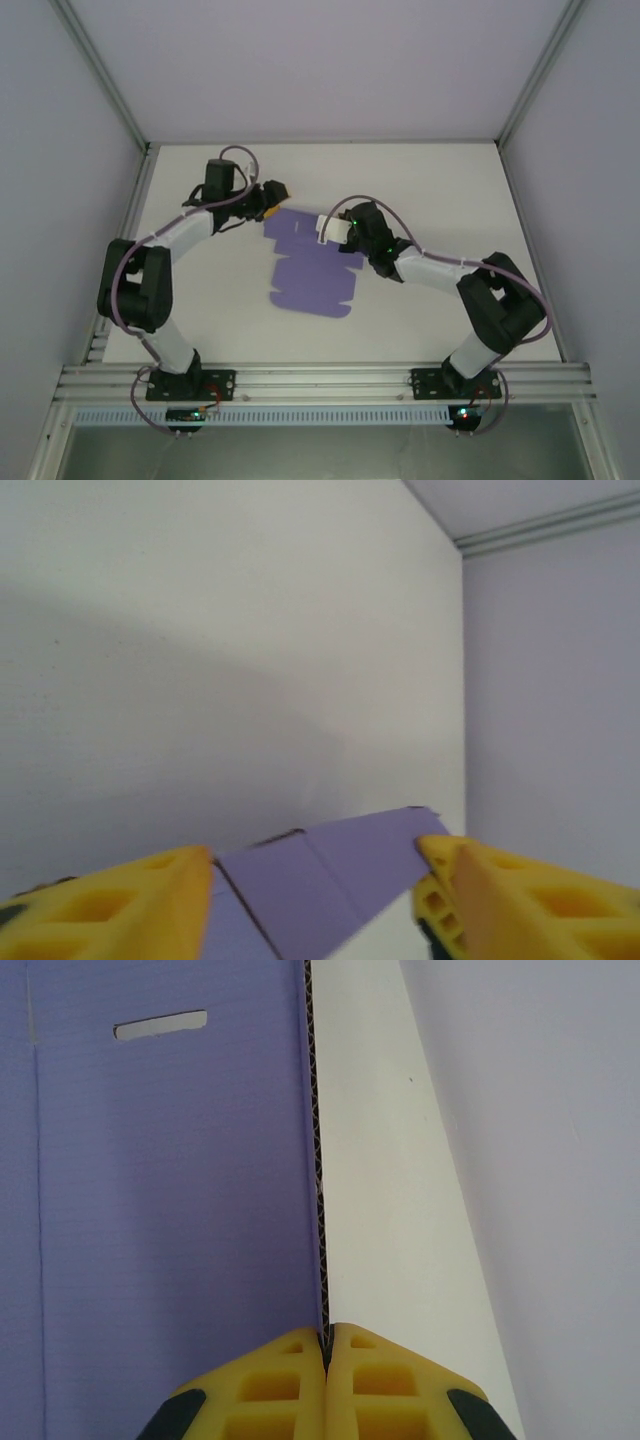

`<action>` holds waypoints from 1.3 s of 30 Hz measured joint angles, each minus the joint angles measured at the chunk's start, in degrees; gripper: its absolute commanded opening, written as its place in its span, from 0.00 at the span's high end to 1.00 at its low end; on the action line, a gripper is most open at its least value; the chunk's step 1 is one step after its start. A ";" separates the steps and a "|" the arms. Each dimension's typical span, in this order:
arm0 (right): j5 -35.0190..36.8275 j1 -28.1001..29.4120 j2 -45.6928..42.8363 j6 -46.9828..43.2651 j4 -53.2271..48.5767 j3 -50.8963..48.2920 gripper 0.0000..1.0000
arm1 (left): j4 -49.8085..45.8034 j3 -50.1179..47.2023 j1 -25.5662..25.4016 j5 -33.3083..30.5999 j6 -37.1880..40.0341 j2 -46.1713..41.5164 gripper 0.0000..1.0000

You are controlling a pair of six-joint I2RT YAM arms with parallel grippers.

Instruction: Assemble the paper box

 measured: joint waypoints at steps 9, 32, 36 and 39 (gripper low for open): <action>0.33 -0.55 -0.52 0.79 -0.02 -0.24 1.00 | -7.06 4.68 -0.83 -2.29 4.72 2.54 0.87; 7.30 0.66 1.49 5.25 2.71 1.81 1.00 | -9.84 4.35 -9.60 1.99 6.56 1.95 0.81; 6.27 0.74 1.49 5.60 2.89 1.81 1.00 | -8.20 4.37 -9.38 2.91 6.43 2.86 0.75; 5.79 0.74 1.49 5.99 2.86 1.81 1.00 | -6.45 4.37 -9.38 4.52 6.64 2.80 0.67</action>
